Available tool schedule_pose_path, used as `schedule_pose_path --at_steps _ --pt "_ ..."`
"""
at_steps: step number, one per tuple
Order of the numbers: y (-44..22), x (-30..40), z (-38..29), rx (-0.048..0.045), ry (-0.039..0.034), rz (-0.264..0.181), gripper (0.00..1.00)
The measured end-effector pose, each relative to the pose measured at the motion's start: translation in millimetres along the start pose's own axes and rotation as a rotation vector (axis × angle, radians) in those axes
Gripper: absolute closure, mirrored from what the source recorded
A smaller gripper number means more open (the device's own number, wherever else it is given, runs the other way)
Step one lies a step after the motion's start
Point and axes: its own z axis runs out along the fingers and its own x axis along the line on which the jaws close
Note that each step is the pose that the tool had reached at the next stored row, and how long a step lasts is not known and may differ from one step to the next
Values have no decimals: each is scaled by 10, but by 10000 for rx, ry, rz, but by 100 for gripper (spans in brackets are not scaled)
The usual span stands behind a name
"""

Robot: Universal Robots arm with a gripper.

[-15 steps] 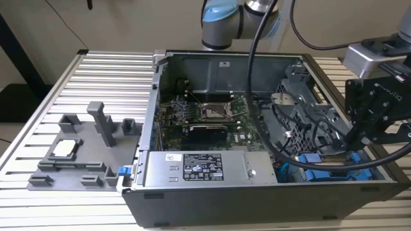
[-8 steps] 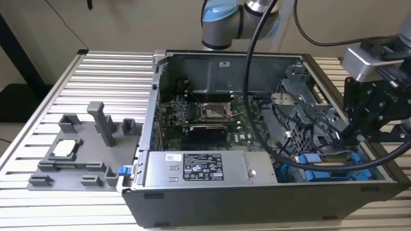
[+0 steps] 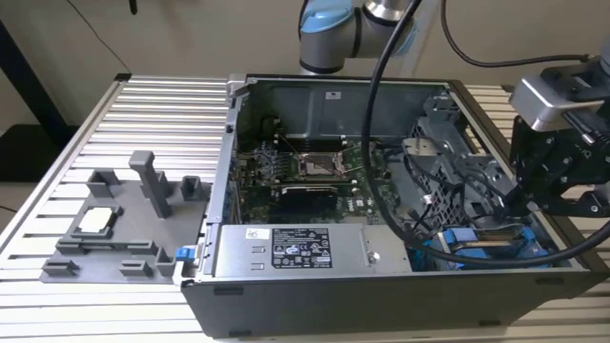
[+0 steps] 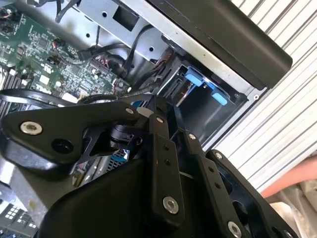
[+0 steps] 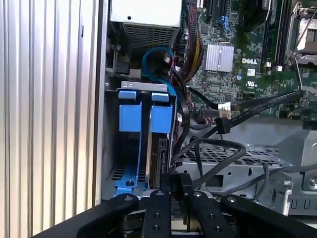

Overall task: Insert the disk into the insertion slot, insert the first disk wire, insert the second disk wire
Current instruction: 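Insert the first disk wire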

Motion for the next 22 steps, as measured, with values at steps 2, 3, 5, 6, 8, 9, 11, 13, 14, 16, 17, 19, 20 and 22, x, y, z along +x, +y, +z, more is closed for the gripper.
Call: schedule_pose_path --at_steps 2,3,5,6,8,9,11,13,14,16,17,19,20,22 --pt "-38 11 14 -113 -7 8 81" --pt "-59 15 21 -169 -10 11 81" --pt "-88 20 40 -266 -19 18 81" --pt "-96 21 48 -305 -21 23 81" --pt "-101 23 67 -360 -21 58 81" --pt "-101 25 79 -370 -22 90 81" --pt "-106 28 98 -381 -21 141 81" --pt "-114 33 108 -383 -20 185 81" --pt "-115 35 116 -380 -21 223 81" --pt "-117 38 130 -373 -19 318 81" --pt "-118 39 139 -370 -19 381 81" --pt "-119 42 155 -365 -16 484 81" --pt "-122 44 164 -363 -15 521 81" --pt "-131 48 183 -362 -15 571 81"
